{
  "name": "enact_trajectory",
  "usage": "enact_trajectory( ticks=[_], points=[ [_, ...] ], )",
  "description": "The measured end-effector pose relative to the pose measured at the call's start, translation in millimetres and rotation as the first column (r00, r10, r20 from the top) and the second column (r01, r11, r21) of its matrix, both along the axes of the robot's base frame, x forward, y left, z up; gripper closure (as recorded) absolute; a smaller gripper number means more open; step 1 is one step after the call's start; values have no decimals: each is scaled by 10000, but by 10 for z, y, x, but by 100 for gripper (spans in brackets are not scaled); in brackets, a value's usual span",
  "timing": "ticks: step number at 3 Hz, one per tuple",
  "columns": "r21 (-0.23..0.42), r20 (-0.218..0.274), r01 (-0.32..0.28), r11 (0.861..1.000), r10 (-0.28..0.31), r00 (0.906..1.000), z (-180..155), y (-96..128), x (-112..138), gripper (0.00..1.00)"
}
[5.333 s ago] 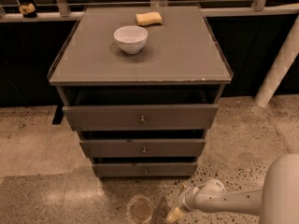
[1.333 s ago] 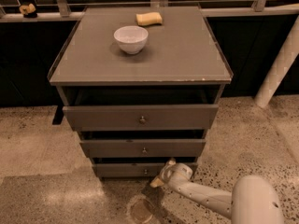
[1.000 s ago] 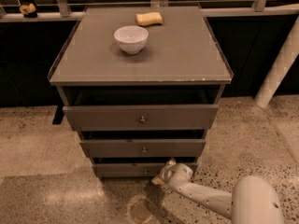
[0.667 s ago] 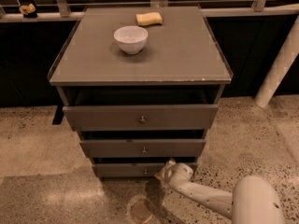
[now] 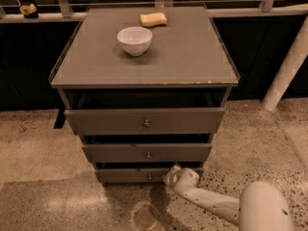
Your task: Open bottom drawer
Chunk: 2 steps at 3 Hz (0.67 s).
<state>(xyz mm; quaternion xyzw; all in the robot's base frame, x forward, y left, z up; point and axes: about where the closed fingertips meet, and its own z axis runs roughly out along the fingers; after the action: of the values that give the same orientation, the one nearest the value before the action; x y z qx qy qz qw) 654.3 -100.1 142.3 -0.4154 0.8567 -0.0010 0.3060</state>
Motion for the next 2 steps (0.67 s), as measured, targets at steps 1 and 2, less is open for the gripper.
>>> enact_trajectory(
  ticks=[1,2],
  points=[
    [-1,0,0,10000,0,10000,70,-1,11,100],
    [-3,-2,-1,10000,1,10000,94,-2,10,100]
  ],
)
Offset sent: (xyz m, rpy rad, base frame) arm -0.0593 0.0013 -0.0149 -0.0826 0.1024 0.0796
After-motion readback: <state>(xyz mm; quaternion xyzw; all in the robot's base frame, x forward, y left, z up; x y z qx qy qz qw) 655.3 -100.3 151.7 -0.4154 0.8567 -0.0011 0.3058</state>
